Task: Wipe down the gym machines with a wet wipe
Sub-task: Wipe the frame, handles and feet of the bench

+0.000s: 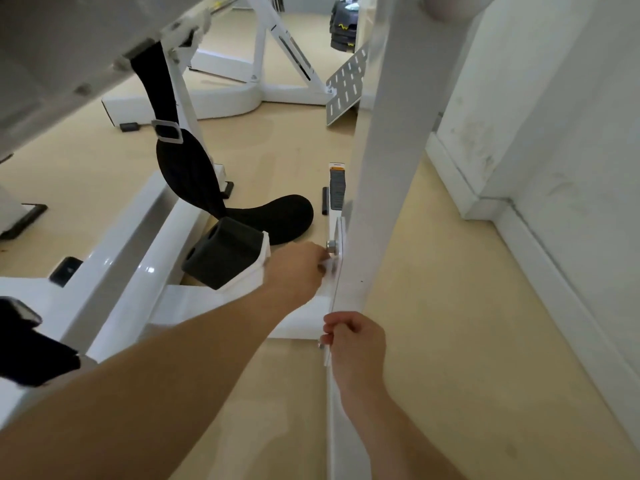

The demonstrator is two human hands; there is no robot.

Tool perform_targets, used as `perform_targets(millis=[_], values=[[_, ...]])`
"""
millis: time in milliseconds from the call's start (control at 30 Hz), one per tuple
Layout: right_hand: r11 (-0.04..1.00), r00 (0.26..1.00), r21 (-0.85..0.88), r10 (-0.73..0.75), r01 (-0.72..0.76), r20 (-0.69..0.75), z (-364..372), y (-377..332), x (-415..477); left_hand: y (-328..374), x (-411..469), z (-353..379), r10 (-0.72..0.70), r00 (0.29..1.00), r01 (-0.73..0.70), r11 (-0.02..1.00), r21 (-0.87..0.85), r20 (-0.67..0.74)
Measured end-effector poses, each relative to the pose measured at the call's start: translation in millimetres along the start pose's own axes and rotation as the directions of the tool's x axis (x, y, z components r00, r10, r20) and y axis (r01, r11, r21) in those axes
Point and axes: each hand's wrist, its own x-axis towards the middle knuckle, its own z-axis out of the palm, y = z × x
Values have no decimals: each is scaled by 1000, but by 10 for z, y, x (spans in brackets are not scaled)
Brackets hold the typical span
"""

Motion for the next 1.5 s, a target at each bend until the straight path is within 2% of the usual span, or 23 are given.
perform_targets(millis=[100,233,333,400,467,633,700,867,967,1033,1100,1133,1200,1267,1333,1433,1500], values=[[996,999,81,23,-20,-32,35,-92,7,5,-81,50,-15,991,5,997,-76,-130],[978,995,205,49,-31,-82,38,-245,26,112,-221,79,-173,965,90,925,-369,-198],[946,988,317,102,-60,-119,-15,-379,41,229,-283,58,-308,935,147,791,-594,-178],[927,986,368,127,-79,-110,-64,-473,42,248,-253,-50,-393,906,148,643,-752,-158],[921,987,382,119,-71,-104,-101,-548,33,281,-167,-165,-413,904,134,512,-849,-107],[932,994,361,59,-23,-91,-116,-602,-15,599,-83,-283,-315,945,188,305,-934,88],[936,996,352,42,-13,-76,-123,-619,4,628,-273,-283,-310,947,172,276,-945,82],[926,997,376,48,-21,-62,-29,-632,31,639,-525,-537,-175,981,110,187,-976,77],[933,998,359,16,9,-66,38,-642,-4,685,-274,-779,-241,963,148,89,-985,123],[940,998,338,-30,46,-53,40,-653,-46,760,-182,-821,-245,955,188,75,-979,165],[952,994,286,-104,107,-23,-15,-661,-52,823,-216,-801,-258,949,211,102,-972,179],[964,987,214,-163,158,7,-61,-668,-34,847,-268,-786,-264,945,224,88,-971,194],[954,950,-75,-278,290,144,-149,-685,85,831,-381,-760,-260,945,227,76,-971,200],[832,899,-385,-275,400,341,-276,-793,178,803,-496,-771,-245,953,208,100,-973,179],[699,857,-540,-211,469,470,-405,-995,220,740,-599,-769,-165,977,157,128,-979,135],[537,782,-609,-173,584,598,-537,-1316,196,695,-714,-751,-35,992,122,232,-965,117],[543,731,-549,-196,636,653,-567,-1434,143,692,-751,-710,17,992,116,272,-955,125]])
